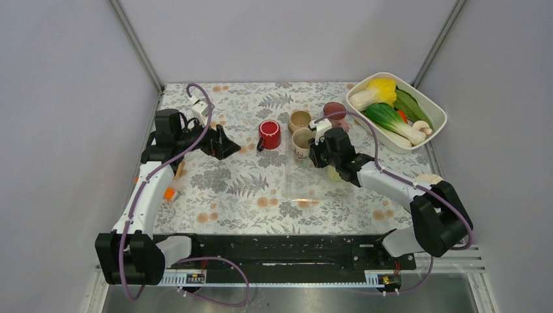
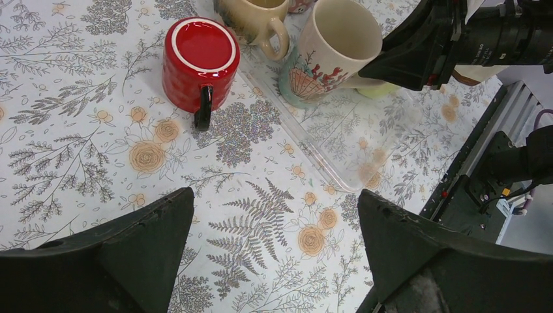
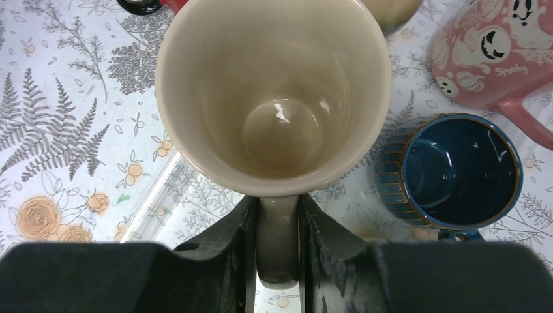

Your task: Turn the mug right side up

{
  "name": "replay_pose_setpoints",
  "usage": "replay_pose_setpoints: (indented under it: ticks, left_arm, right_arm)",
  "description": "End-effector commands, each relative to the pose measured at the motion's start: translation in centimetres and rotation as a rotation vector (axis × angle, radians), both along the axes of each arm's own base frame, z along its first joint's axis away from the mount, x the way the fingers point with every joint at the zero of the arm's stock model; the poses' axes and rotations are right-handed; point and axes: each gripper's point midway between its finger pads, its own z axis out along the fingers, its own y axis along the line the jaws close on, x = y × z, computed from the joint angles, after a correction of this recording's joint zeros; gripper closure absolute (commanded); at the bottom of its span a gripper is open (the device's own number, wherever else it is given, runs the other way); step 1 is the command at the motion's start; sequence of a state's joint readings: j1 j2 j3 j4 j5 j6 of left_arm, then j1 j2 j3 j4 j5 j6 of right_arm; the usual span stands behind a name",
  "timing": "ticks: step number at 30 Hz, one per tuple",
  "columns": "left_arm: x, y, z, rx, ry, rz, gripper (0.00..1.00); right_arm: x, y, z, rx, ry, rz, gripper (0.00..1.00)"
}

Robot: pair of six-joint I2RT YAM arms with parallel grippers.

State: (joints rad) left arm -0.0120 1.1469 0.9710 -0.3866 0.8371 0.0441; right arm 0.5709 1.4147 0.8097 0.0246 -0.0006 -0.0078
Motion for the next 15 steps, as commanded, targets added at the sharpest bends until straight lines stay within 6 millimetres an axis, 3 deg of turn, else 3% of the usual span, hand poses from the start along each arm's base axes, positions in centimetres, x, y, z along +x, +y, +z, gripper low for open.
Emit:
replay_pose_setpoints:
  ticks: [1, 15]
  left_arm:
    - [0.0, -0.3, 1.7, -0.018, -0.08, -0.027, 0.01]
    - [0.0, -0.4, 1.5, -0.025, -0.071, -0.033, 0.01]
  right_arm:
    - [3.5, 0.6, 4.5, 0.012, -0.176, -0.048, 0.98]
    - [4.9, 0.3, 3.4, -0.042, -0.153, -0.085, 1.0]
